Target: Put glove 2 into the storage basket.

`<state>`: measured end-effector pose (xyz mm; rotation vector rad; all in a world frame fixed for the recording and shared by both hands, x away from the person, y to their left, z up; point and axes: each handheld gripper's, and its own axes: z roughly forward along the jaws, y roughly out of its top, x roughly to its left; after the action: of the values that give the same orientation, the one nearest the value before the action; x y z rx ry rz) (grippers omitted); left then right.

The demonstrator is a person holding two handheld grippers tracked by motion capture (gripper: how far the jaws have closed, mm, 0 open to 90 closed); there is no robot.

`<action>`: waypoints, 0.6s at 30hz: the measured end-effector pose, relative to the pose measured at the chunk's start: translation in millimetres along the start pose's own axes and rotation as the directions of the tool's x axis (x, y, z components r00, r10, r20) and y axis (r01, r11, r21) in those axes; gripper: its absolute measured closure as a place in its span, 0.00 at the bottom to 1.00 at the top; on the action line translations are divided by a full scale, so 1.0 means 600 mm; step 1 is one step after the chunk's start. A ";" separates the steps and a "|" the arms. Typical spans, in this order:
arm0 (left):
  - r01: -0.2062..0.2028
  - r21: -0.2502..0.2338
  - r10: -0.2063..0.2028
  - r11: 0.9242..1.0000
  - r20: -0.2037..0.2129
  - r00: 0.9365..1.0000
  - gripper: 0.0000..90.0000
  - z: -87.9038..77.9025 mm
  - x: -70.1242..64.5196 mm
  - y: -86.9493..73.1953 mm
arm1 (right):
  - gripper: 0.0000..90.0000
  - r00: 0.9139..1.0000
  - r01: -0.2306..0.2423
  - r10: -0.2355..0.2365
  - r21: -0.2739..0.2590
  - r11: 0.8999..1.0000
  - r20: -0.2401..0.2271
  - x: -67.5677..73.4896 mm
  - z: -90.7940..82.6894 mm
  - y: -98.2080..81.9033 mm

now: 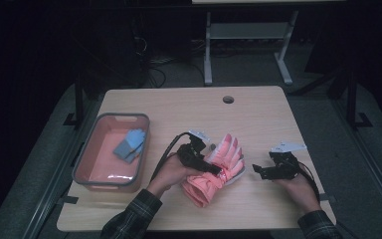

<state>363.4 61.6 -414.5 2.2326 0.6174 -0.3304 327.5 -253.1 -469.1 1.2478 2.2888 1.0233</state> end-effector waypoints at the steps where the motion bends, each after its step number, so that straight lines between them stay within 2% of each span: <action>1: -0.006 -0.005 0.006 1.000 0.003 1.000 0.68 -0.004 -0.001 0.001 | 0.15 1.000 0.002 -0.002 0.005 1.000 0.008 0.000 0.003 -0.001; 6: -0.017 -0.028 0.017 0.999 -0.005 1.000 0.68 -0.026 -0.010 0.010 | 0.12 0.999 0.005 -0.007 0.028 1.000 0.045 0.001 0.016 -0.008; 9: -0.025 -0.034 0.025 0.999 -0.014 1.000 0.67 -0.034 -0.013 0.012 | 0.10 0.999 0.004 -0.005 0.024 1.000 0.034 -0.001 0.019 -0.010; 18: -0.006 -0.066 0.003 0.998 -0.042 0.999 0.67 -0.072 -0.013 0.009 | 0.09 1.000 -0.001 0.001 0.020 1.000 0.019 -0.003 0.021 -0.011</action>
<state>361.4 88.2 -379.6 2.1821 0.6367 -0.2581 332.0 -251.7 -482.8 1.2615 2.2893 0.9872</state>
